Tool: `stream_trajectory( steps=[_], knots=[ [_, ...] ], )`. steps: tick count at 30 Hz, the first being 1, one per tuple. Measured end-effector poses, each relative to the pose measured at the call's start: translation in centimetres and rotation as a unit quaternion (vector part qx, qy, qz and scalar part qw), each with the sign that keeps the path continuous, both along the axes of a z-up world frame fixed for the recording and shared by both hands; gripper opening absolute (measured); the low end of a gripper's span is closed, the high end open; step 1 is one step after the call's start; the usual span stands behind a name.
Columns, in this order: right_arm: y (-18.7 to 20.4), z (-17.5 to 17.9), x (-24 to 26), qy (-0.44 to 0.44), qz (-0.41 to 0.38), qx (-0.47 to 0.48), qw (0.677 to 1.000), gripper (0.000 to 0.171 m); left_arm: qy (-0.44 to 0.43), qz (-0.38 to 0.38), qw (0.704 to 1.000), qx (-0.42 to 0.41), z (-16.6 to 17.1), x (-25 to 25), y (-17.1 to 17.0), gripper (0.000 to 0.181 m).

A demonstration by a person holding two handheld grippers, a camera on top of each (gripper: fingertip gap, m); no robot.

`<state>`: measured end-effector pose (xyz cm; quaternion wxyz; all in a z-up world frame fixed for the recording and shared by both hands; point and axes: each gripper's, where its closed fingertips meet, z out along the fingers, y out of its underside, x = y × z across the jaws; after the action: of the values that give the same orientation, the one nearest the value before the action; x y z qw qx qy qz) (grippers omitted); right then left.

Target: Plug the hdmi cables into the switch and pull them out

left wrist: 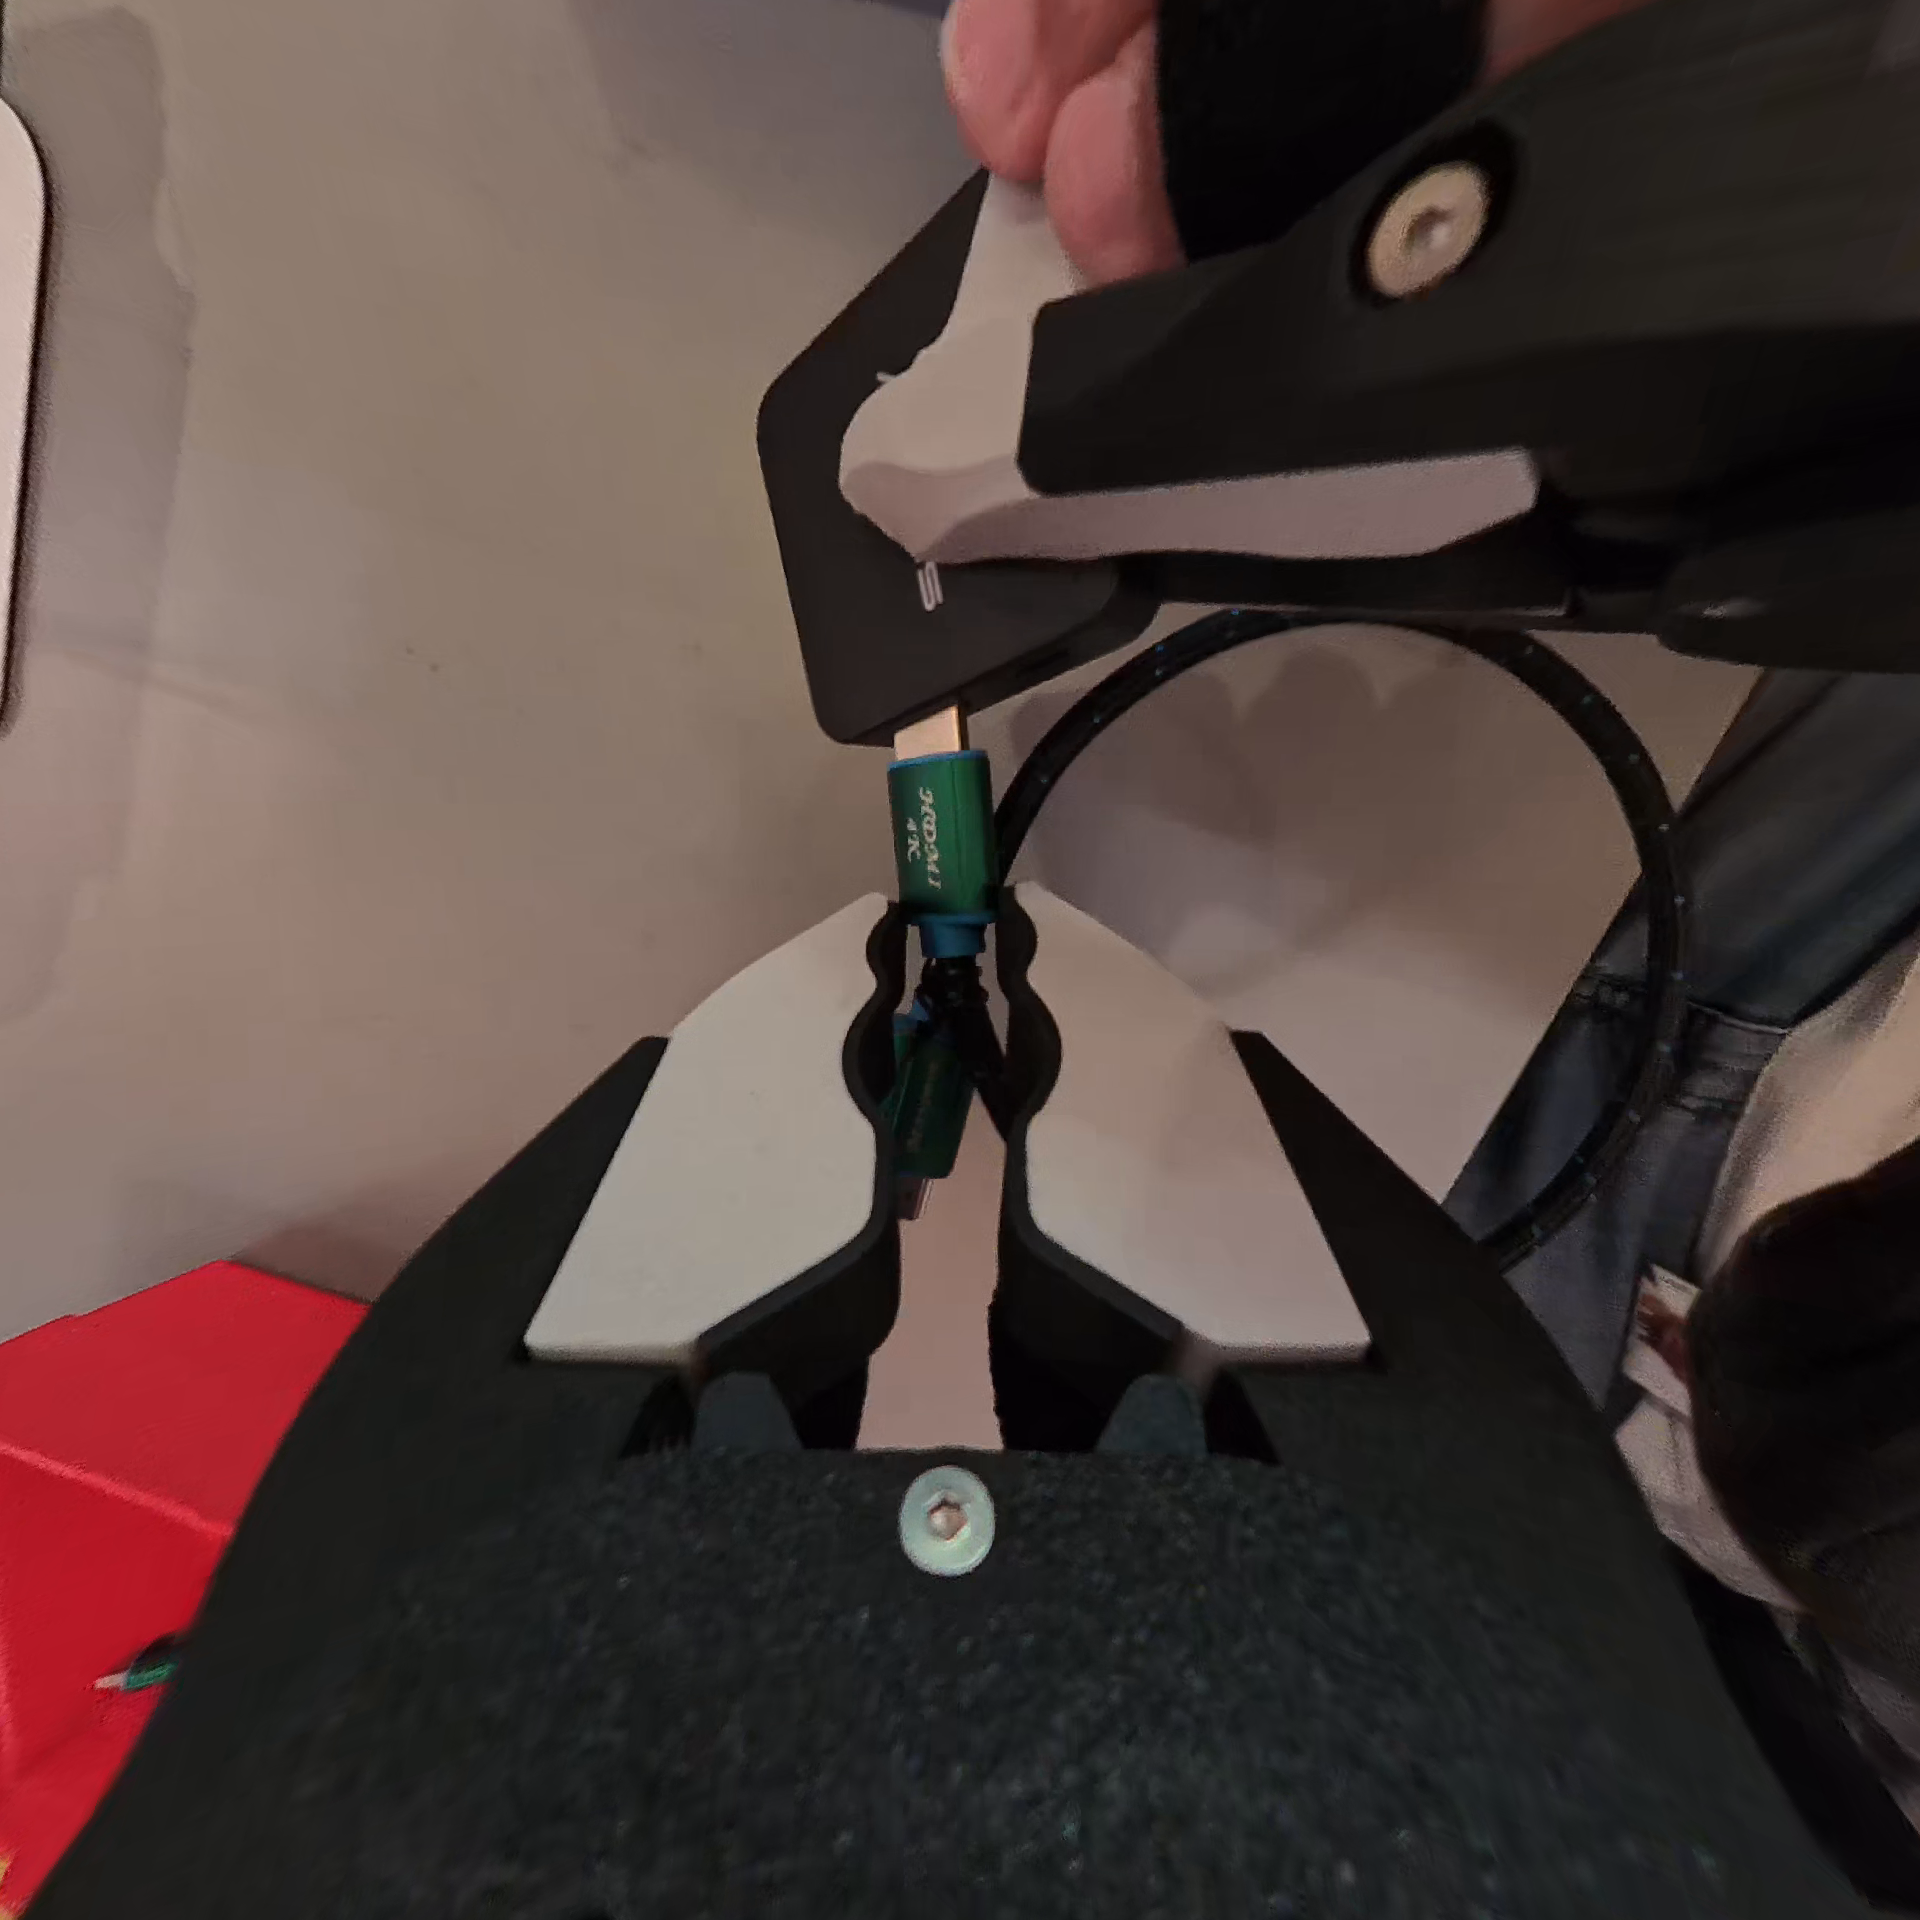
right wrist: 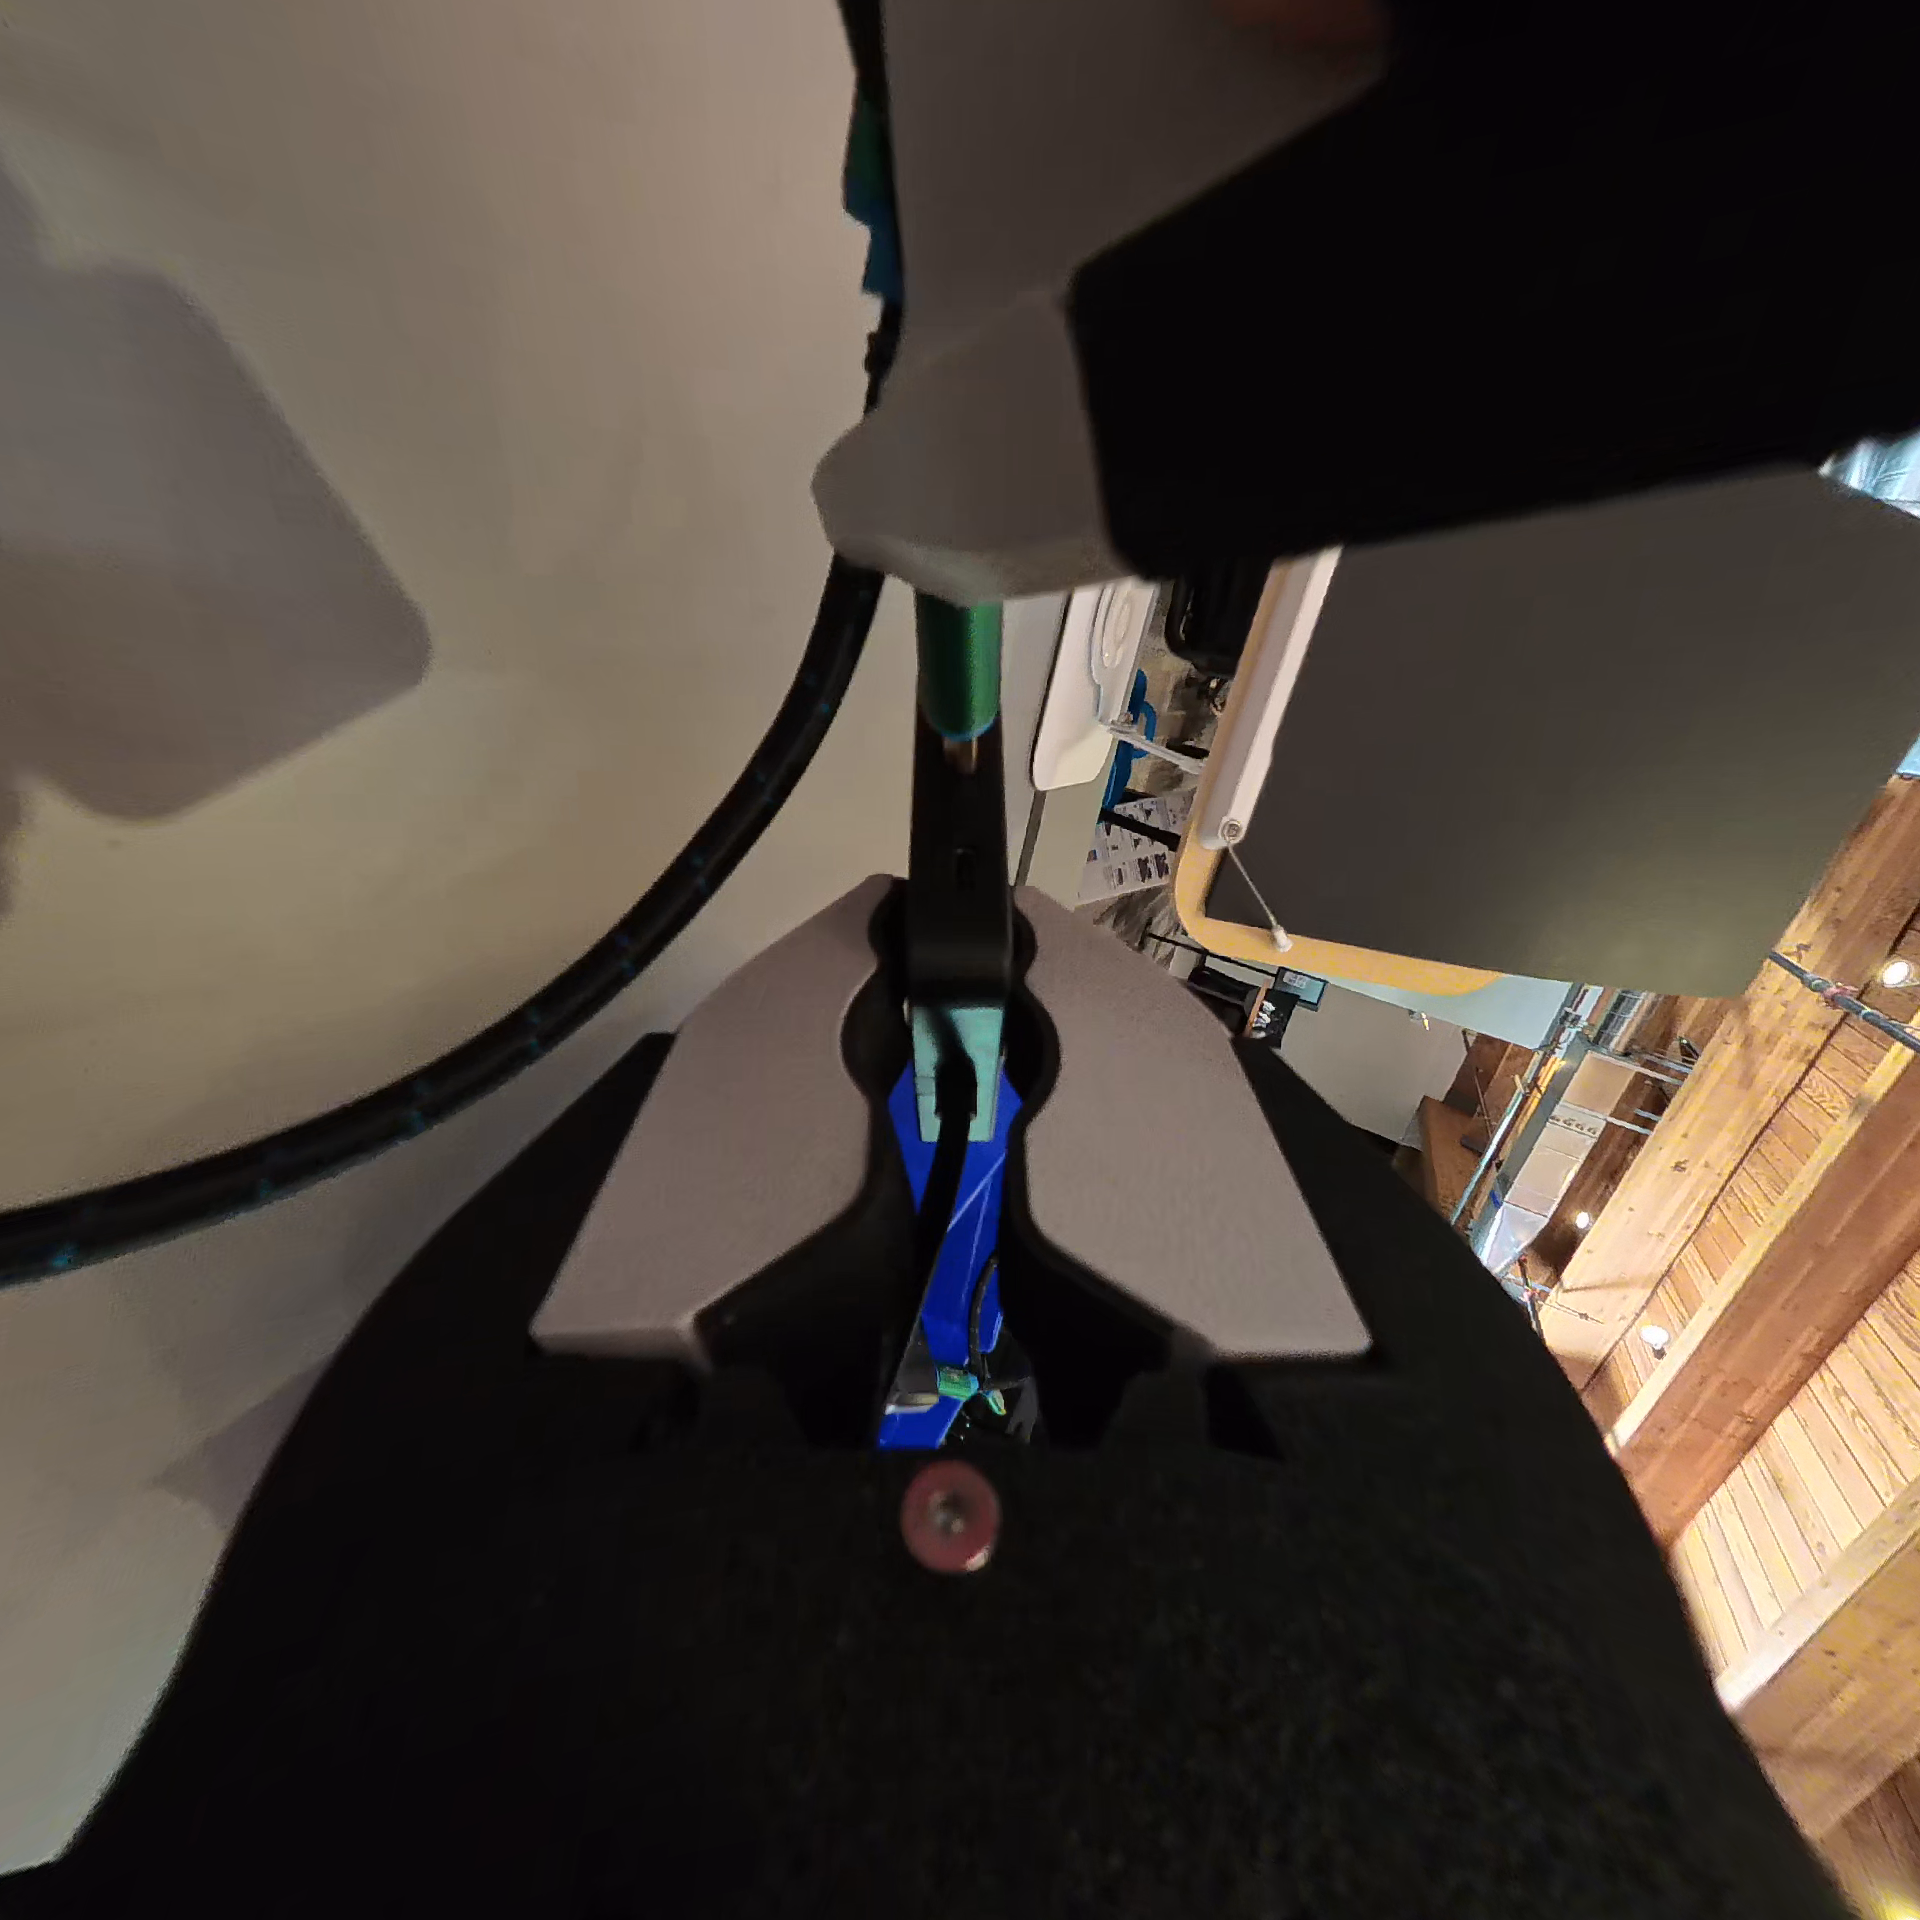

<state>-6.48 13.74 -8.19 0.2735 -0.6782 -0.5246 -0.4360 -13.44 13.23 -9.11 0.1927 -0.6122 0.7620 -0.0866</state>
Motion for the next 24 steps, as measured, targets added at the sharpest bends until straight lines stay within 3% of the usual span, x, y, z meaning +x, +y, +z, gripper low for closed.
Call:
stream_trajectory(
  steps=[12, 24],
  knots=[
    [0.2, -0.4, 0.0, 0.002, -0.013, 0.008, 1.000, 0.014, -0.033, 0.017, 0.999, -0.026, -0.4, 0.4, 0.2, 0.015],
    [0.1, 0.2, -1.2, 0.016, 0.023, 0.026, 0.999, 0.013, -0.063, 0.013, 0.996, -0.067, 0.5, -0.1, 0.1, 0.017]
  ],
)
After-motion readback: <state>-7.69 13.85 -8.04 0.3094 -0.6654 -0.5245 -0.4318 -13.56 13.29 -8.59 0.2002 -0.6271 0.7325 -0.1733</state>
